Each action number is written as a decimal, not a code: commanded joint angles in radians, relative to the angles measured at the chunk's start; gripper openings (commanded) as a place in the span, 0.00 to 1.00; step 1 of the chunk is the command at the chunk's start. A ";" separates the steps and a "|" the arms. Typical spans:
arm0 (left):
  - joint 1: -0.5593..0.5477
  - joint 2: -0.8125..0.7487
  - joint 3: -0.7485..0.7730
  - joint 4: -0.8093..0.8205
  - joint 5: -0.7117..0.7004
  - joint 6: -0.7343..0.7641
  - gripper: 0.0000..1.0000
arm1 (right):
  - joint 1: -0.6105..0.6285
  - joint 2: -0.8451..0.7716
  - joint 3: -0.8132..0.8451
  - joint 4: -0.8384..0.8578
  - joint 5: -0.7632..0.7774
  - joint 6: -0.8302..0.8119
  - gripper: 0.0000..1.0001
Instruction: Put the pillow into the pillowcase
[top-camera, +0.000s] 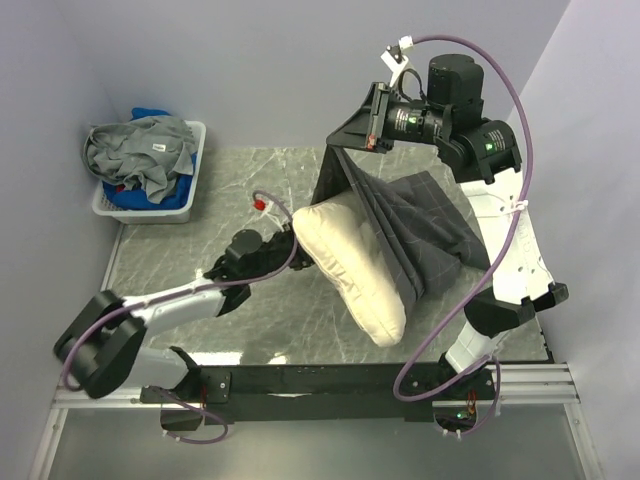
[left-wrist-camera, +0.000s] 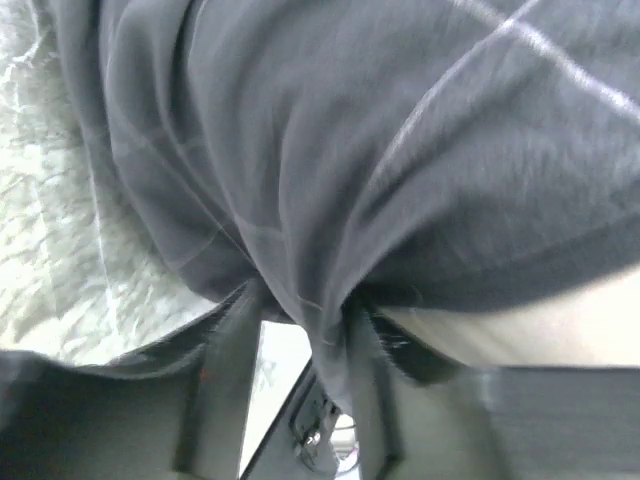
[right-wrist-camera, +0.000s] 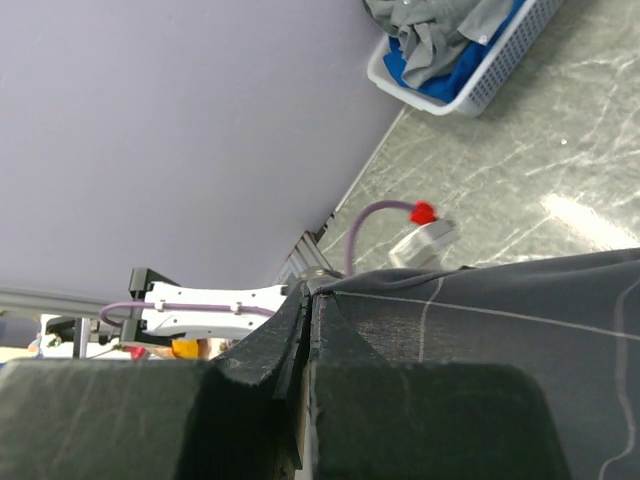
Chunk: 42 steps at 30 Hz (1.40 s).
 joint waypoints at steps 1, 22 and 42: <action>-0.049 0.081 0.113 0.091 -0.038 -0.023 0.34 | -0.004 -0.025 0.063 0.099 -0.025 0.007 0.00; 0.119 -0.250 0.944 -0.840 -0.233 0.327 0.01 | -0.051 0.047 -0.053 0.026 0.431 -0.129 0.00; 0.375 0.077 1.363 -0.990 -0.135 0.318 0.01 | -0.448 -0.178 -0.043 0.589 -0.043 0.453 0.00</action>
